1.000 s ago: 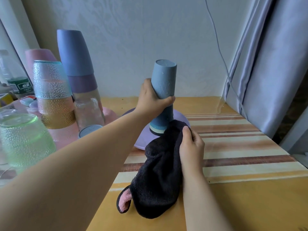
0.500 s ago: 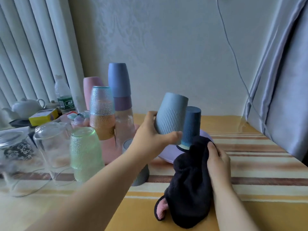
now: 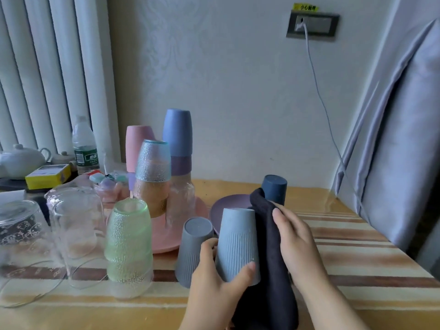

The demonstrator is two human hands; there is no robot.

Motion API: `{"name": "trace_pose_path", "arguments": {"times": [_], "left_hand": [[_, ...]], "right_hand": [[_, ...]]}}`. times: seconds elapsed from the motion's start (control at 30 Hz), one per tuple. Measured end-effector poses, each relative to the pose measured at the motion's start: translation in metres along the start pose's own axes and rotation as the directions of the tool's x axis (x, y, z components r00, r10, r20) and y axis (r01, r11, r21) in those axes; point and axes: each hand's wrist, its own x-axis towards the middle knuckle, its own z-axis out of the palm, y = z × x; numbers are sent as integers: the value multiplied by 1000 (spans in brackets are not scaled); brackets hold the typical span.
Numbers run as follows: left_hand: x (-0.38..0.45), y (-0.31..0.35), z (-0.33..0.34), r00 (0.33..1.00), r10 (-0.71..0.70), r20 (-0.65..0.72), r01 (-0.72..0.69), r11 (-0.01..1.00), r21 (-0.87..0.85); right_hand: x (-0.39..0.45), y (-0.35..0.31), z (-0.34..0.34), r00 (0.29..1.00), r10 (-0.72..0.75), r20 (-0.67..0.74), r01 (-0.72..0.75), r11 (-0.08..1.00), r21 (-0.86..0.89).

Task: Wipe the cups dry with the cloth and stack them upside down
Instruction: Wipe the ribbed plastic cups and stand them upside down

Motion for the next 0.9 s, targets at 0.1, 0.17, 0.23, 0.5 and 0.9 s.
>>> {"name": "trace_pose_path", "arguments": {"times": [0.1,0.17,0.23,0.5,0.9], "left_hand": [[6,-2,-3,1000,-1,-9,1,999,-41],[8,-4,-4,1000,-15,-21,14,998,-66],[8,-7,-4,1000,-16,5,17,997,-78],[6,-9,-6,967,28,255,7,991,-135],[3,-11,-7,914,-70,399,194,941,-279]], "right_hand": [[-25,2,9,991,-131,26,132,991,-26],[-46,9,18,978,-202,62,203,979,-21],[-59,18,23,967,-225,124,232,972,-43],[-50,42,18,933,-300,200,344,907,-244],[-44,18,9,990,143,12,-143,990,-9]]}}
